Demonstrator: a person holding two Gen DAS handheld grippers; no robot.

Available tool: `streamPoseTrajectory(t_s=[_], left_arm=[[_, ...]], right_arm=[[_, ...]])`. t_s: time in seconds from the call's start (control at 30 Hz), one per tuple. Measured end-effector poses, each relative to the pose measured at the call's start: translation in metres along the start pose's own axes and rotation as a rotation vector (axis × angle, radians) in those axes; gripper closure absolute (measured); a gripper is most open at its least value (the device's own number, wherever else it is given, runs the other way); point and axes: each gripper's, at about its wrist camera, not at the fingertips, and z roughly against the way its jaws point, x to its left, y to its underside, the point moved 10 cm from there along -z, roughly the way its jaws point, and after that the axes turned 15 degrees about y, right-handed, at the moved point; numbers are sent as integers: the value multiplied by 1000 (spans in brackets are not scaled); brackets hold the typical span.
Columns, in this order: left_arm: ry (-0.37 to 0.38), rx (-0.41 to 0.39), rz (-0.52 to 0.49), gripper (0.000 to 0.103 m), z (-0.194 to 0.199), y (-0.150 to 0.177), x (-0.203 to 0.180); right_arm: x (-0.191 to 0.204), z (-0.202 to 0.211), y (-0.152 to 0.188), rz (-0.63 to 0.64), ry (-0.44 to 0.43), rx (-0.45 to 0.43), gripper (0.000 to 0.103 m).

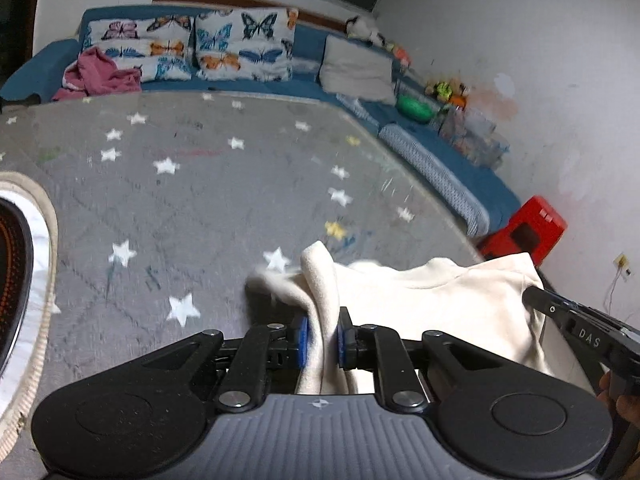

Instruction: Fold clothes

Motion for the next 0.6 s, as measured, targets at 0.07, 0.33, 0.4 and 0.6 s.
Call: streamPoseTrajectory(t_s=[0.07, 0.33, 0.4, 0.6], left_arm=[[-25, 13, -4, 80, 0, 3, 5], [-73, -40, -31, 73, 19, -14, 16], [-57, -41, -38, 73, 15, -18, 12], [-14, -7, -75, 74, -10, -17, -4]], right_arm=[[-3, -11, 8, -4, 9, 30, 92], [0, -10, 4, 5, 22, 1, 88], [9, -9, 2, 19, -10, -6, 88], [32, -24, 9, 45, -48, 35, 88]])
